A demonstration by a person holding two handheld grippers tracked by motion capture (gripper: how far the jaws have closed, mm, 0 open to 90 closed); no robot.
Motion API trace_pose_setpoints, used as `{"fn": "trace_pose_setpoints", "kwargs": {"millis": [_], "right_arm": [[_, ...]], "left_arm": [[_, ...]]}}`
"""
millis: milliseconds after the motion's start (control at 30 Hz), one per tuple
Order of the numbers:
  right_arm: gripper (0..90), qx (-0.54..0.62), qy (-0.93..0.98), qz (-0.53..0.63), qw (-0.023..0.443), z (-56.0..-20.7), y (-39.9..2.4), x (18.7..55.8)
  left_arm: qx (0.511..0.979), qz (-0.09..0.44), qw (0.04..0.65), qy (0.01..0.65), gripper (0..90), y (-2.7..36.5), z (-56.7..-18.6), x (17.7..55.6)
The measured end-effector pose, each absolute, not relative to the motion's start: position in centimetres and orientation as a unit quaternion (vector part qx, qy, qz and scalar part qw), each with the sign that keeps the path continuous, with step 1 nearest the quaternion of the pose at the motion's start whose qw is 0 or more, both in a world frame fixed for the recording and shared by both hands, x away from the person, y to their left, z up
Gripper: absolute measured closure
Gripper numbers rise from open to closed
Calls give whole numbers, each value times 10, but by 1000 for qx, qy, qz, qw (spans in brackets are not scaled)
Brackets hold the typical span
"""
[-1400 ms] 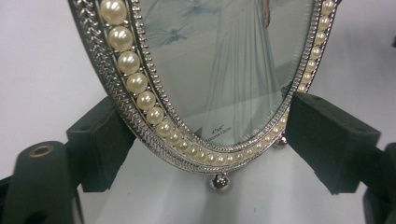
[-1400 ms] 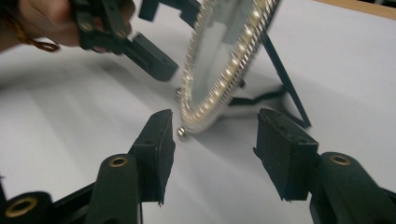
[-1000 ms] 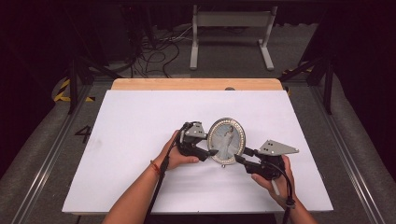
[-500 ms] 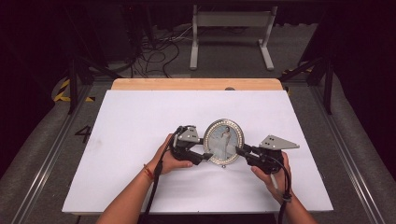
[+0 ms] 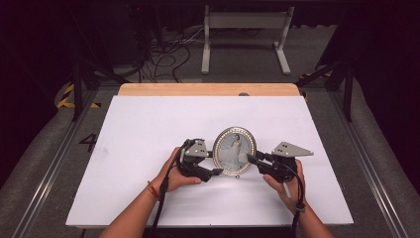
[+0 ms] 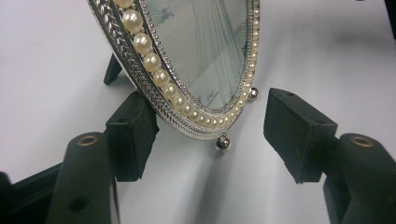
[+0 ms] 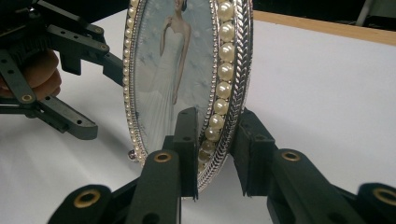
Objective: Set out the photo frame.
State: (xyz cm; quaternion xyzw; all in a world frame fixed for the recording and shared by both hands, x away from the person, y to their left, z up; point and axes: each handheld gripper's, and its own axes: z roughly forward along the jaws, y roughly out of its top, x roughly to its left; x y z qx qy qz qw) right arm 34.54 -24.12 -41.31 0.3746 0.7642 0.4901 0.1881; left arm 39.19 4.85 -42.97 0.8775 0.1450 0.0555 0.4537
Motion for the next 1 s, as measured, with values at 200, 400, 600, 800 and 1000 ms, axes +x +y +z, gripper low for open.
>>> {"fn": "trace_pose_setpoints", "kwargs": {"millis": [200, 400, 600, 800, 1000], "right_arm": [[711, 365, 773, 479, 203, -416, -234, 342], [717, 369, 770, 480, 202, -417, -232, 343], [702, 367, 772, 477, 205, -419, -228, 345], [685, 366, 774, 476, 204, -419, -227, 348], [681, 367, 773, 478, 199, -420, -226, 349]], "left_arm": [[861, 54, 478, 167, 317, 49, -429, 396], [861, 68, 474, 171, 434, 50, -428, 394], [863, 83, 464, 180, 567, 54, -427, 392], [864, 87, 461, 184, 620, 56, -426, 388], [865, 106, 453, 188, 642, 56, -427, 385]]}}
